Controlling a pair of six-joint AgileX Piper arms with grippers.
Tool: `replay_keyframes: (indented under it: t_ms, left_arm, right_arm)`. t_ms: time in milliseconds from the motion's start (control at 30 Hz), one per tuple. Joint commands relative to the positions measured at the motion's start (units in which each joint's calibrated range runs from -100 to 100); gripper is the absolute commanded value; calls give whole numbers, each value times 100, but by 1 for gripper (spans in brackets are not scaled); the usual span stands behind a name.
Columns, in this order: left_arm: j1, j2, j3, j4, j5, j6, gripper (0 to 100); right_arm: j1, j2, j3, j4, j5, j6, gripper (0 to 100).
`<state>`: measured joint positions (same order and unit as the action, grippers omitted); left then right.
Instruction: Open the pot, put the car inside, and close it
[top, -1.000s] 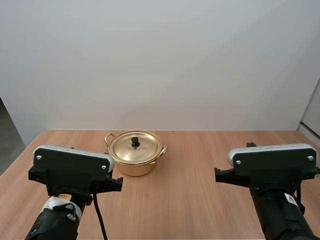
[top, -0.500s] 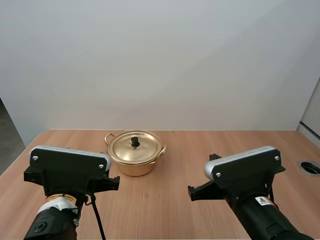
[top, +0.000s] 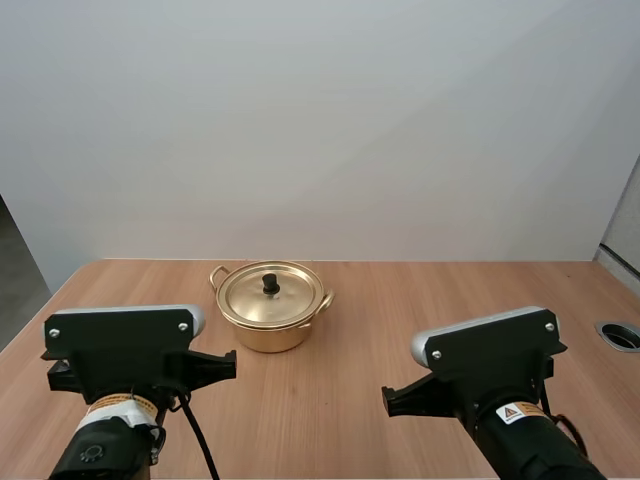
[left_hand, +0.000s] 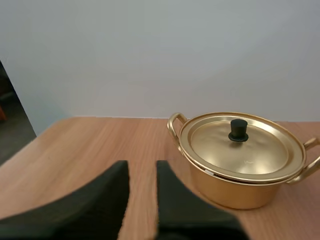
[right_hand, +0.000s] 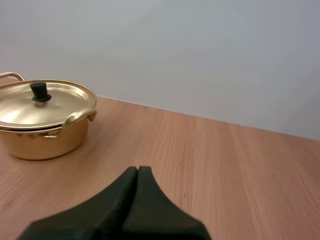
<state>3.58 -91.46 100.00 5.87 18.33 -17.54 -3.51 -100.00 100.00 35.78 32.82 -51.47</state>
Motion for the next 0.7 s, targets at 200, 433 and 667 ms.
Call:
replay_keyframes:
  t_ms: [200,433,667]
  left_arm:
    - [-6,0,0,-345,306,-91,0]
    - [-6,0,0,-345,306,-91,0]
    - [-6,0,0,-345,306,-91,0]
  right_arm:
    - [-1,0,0,-2011,-15,2134,0]
    - [-1,0,0,-2000,-15,2134,0]
    - [-1,0,0,-2000,-15,2134,0]
